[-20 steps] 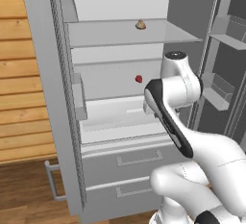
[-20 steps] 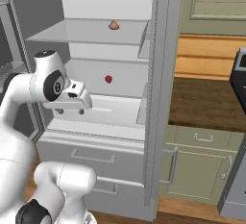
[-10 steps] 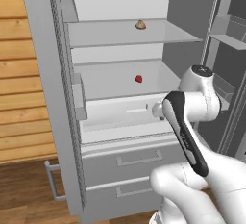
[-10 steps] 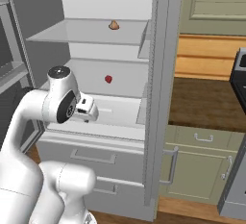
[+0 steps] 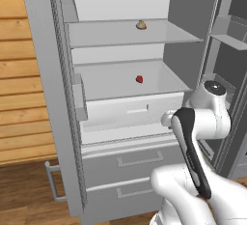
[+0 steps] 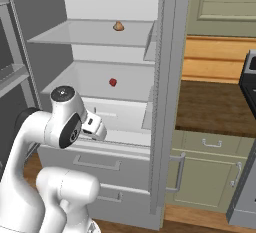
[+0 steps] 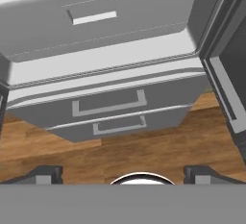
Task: Take the strawberry from the fridge and place it on top of the pancake, located on the dining counter.
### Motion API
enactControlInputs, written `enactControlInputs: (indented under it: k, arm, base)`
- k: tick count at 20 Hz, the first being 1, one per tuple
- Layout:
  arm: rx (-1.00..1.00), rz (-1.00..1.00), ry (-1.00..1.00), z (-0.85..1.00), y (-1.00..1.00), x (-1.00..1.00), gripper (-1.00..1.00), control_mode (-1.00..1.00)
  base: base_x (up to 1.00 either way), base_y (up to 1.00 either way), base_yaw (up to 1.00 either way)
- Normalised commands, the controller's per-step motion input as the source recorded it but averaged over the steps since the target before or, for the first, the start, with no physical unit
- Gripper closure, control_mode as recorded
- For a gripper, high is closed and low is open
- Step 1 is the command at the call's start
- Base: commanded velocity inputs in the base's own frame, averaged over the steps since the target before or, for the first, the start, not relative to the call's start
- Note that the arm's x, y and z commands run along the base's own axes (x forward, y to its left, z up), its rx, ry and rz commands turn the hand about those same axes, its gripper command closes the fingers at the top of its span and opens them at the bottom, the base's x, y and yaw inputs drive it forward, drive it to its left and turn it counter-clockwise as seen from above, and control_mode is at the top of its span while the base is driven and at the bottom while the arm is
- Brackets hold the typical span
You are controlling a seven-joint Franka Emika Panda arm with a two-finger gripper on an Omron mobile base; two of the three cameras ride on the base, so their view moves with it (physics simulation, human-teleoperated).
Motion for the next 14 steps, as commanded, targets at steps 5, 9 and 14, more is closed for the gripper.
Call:
enactControlInputs:
  k: [5, 9, 14]
  arm:
    - [-0.03, 0.00, 0.02, -0.03, -0.04, -0.25, -1.00, -1.00]
    - [0.00, 0.00, 0.00, -0.21, 0.00, -0.30, -1.00, -1.00]
    - [0.00, 0.00, 0.00, -0.18, 0.11, -0.08, -1.00, -1.00]
  base:
    - [0.00, 0.00, 0.00]
    - [0.00, 0.00, 0.00]
    - [0.00, 0.00, 0.00]
